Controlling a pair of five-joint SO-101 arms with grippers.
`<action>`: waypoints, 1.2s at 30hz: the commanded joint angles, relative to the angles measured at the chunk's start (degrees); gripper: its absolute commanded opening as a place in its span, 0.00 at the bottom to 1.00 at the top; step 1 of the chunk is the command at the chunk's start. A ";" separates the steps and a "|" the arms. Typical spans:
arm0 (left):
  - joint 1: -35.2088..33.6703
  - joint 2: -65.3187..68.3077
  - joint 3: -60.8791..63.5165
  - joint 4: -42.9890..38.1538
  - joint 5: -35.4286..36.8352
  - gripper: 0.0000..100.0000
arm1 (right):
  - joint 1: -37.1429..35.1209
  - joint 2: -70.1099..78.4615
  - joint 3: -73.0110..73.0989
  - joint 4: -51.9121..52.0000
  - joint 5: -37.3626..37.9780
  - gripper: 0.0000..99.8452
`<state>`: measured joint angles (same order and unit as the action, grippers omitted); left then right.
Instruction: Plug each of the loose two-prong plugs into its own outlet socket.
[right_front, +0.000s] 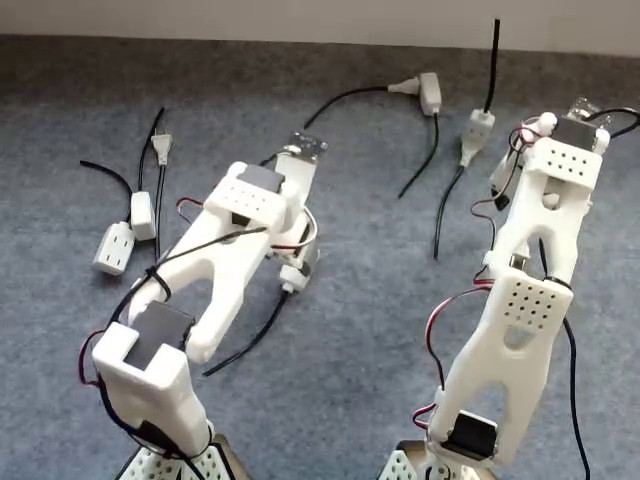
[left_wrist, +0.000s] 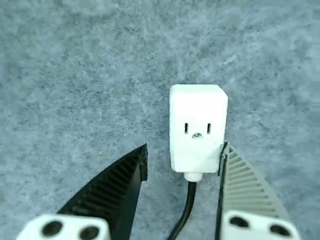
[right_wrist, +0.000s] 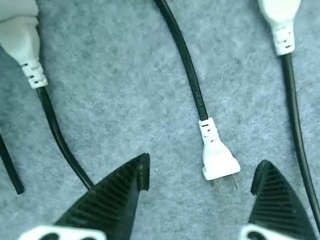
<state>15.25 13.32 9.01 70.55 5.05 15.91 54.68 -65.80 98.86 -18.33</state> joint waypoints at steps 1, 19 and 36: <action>0.40 0.22 -0.04 -1.23 0.18 0.23 | -0.48 -1.36 -0.75 1.98 -0.35 0.32; 15.34 -0.22 3.47 -1.23 7.12 0.23 | -0.40 -1.36 -0.75 1.98 -0.26 0.32; 14.02 -1.01 -1.45 2.29 6.77 0.23 | -0.40 -1.36 -0.75 1.98 -0.26 0.32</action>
<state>29.67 13.93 10.51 72.13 14.20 15.91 54.68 -65.80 98.86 -18.33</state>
